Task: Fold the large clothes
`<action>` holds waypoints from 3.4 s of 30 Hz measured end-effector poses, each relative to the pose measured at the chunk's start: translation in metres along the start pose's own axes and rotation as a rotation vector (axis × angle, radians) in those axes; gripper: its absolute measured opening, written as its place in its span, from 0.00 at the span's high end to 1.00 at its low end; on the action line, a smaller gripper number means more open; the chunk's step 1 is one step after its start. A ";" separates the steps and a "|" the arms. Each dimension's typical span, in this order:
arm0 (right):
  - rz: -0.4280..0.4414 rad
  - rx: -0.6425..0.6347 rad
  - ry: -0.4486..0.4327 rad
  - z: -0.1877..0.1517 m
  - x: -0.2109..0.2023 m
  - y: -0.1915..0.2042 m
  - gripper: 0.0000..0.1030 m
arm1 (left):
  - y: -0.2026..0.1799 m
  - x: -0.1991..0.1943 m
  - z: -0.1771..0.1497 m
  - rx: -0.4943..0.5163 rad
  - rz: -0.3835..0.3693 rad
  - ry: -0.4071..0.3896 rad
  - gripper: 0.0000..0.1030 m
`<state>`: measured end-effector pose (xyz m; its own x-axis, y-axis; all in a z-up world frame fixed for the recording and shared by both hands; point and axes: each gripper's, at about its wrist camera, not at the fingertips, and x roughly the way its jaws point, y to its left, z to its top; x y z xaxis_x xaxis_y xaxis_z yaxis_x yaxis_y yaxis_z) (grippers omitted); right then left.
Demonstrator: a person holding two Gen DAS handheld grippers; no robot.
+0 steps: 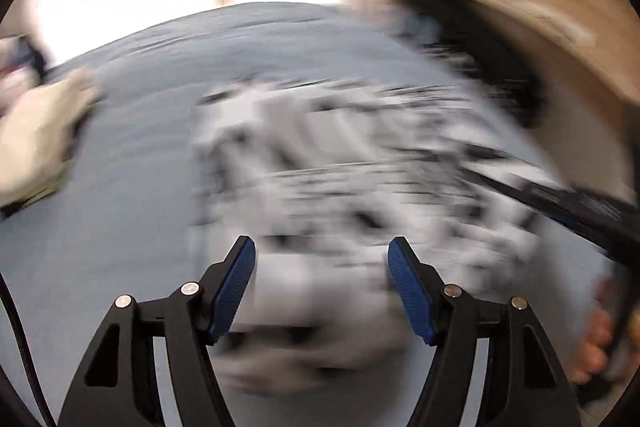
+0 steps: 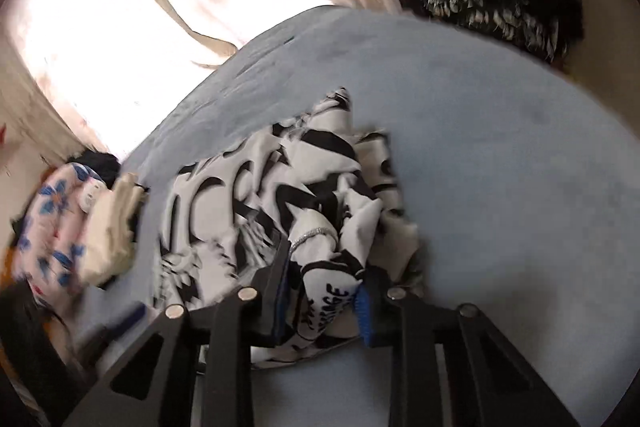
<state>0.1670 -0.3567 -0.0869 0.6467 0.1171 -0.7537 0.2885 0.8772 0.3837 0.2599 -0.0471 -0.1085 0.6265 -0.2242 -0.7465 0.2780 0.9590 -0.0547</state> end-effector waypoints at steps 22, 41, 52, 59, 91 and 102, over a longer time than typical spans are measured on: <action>-0.025 -0.038 0.141 0.130 0.107 0.012 0.26 | 0.040 0.065 0.083 -0.144 -0.126 0.129 0.31; -0.125 -0.213 0.108 0.100 0.082 0.051 0.74 | 0.044 0.082 0.094 -0.188 -0.088 0.145 0.27; 0.004 -0.341 0.247 0.010 0.075 0.093 0.74 | 0.026 0.035 0.044 -0.209 -0.113 0.105 0.27; -0.079 -0.297 0.154 0.001 0.044 0.049 0.74 | 0.046 0.038 0.001 -0.245 -0.103 0.114 0.25; -0.029 -0.359 0.131 -0.022 0.015 0.070 0.21 | 0.066 0.010 -0.013 -0.308 -0.154 0.215 0.10; -0.092 -0.320 0.105 0.054 -0.061 0.063 0.21 | 0.077 -0.043 0.042 -0.222 -0.232 0.202 0.10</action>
<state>0.1834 -0.3336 0.0121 0.5475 0.0632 -0.8344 0.0957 0.9859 0.1375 0.2849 0.0289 -0.0529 0.4032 -0.4228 -0.8116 0.2178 0.9057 -0.3636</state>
